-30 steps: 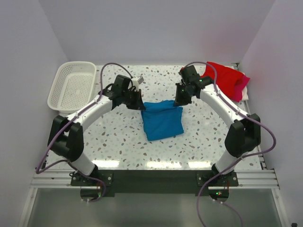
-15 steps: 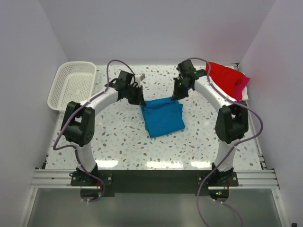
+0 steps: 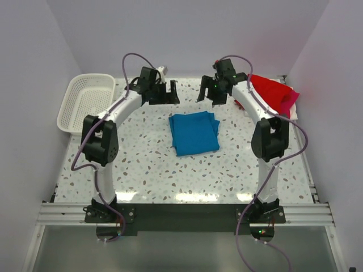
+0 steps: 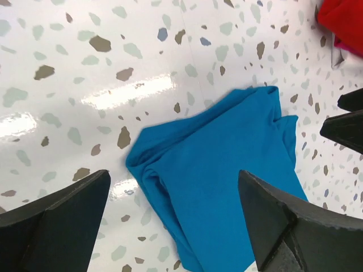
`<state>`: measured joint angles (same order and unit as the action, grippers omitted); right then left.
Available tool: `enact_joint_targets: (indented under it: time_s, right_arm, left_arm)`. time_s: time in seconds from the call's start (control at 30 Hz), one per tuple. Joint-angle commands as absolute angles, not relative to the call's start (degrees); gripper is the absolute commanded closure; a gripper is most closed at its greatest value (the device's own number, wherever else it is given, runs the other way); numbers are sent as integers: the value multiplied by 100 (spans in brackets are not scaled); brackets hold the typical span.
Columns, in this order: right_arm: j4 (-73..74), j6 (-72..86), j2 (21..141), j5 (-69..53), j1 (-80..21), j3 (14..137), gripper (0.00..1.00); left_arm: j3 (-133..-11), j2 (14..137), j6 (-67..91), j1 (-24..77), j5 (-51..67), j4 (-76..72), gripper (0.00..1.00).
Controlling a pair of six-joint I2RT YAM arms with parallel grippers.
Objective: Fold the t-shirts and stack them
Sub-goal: Fold the tshirt
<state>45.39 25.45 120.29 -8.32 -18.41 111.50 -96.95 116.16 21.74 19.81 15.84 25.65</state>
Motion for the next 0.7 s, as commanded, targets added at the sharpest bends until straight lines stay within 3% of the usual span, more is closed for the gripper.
enact_joint_targets:
  time_s: [0.0, 0.03, 0.17, 0.4, 0.67]
  right_arm:
    - [4263, 2470, 11594, -966, -1793, 11304, 21]
    - [4210, 2426, 11506, -1036, -1767, 11190, 15]
    - [3833, 2285, 10953, -1344, -1627, 10250, 10]
    - [2699, 2233, 9897, -2583, -1213, 8097, 8]
    - [1829, 2241, 9817, -3523, -713, 7076, 8]
  left_arm:
    - [-9880, 11189, 2303, 1916, 1353, 2584, 0]
    - [-9783, 11136, 2285, 1925, 1432, 2584, 0]
    - [-8758, 10724, 2294, 1925, 1669, 2382, 0]
    - [-7323, 10029, 2408, 1925, 2118, 1671, 0]
    - [-6399, 9940, 2777, 1934, 3006, 546, 0]
